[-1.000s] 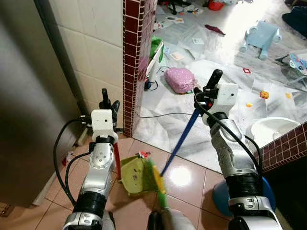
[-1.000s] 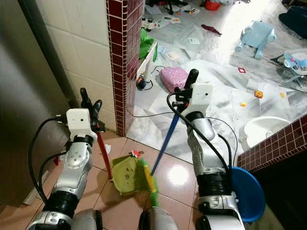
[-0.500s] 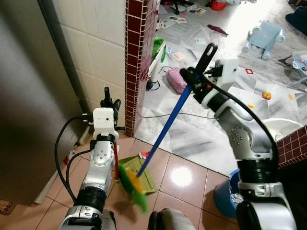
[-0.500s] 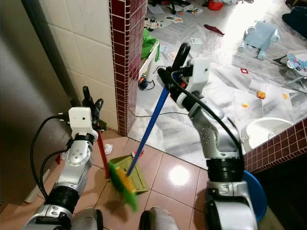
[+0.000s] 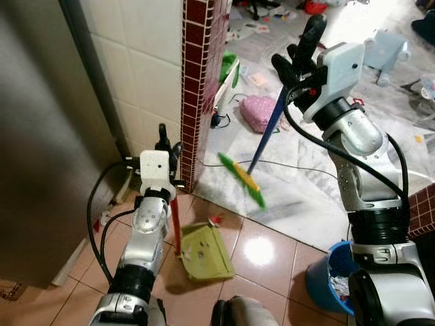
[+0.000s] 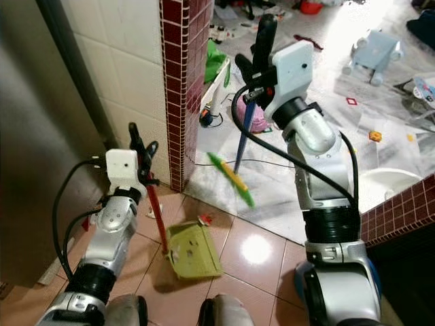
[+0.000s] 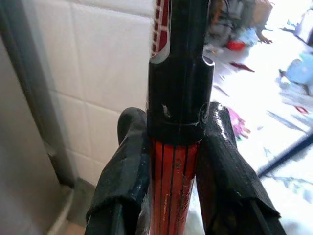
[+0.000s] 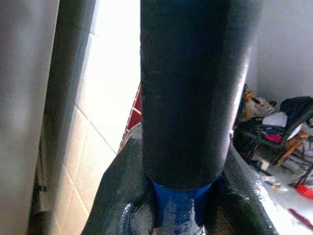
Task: Sweep floor
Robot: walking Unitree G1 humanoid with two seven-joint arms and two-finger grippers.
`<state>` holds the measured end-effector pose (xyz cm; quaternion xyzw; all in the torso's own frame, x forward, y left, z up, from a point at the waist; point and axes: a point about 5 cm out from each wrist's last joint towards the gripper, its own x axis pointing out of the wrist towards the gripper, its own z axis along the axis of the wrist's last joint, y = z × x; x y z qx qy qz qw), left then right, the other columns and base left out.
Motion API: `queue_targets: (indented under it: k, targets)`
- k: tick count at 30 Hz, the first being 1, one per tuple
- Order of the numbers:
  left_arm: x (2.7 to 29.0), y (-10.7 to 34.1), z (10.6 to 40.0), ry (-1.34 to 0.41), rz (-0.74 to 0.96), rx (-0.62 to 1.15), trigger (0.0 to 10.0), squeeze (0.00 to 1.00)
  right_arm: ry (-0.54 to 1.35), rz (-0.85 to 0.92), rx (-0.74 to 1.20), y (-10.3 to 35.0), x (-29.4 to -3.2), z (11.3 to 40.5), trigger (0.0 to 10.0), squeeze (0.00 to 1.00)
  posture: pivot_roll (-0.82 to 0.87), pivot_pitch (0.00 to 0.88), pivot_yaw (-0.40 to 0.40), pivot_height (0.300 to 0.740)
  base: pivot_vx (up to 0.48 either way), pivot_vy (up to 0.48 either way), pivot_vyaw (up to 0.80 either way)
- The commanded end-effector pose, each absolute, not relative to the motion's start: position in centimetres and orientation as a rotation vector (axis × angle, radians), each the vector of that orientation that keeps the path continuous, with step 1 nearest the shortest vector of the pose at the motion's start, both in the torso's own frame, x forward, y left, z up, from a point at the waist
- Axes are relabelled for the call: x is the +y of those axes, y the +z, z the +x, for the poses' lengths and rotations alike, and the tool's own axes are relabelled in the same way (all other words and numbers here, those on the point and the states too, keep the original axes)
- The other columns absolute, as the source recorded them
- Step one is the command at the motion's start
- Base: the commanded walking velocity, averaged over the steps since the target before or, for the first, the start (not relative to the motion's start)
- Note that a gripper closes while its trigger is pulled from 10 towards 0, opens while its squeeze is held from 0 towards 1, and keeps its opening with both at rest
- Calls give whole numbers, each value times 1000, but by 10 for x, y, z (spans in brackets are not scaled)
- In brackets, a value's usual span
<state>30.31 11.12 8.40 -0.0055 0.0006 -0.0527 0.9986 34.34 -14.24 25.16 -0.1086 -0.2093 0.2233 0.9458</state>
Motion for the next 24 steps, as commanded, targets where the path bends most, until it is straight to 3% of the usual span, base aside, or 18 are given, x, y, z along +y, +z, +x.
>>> queue_targets:
  k: [1, 10, 18, 24]
  targets:
    - [106, 91, 301, -148, -19, 2, 10000, 0, 418, -260, -410, 239, -145, 344, 10000, 0, -54, 129, -90, 740, 0, 0, 0]
    - [127, 109, 289, -97, 12, -32, 10000, 0, 420, -267, -358, 203, -133, 342, 10000, 0, -18, 127, -76, 740, 0, 0, 0]
    - [166, 119, 288, 133, 114, -74, 10000, 0, 400, -276, -363, 188, -130, 340, 10000, 0, -15, 130, -62, 740, 0, 0, 0]
    - [164, 117, 303, 134, 110, -89, 10000, 0, 401, -268, -390, 187, -124, 338, 10000, 0, -26, 134, -66, 740, 0, 0, 0]
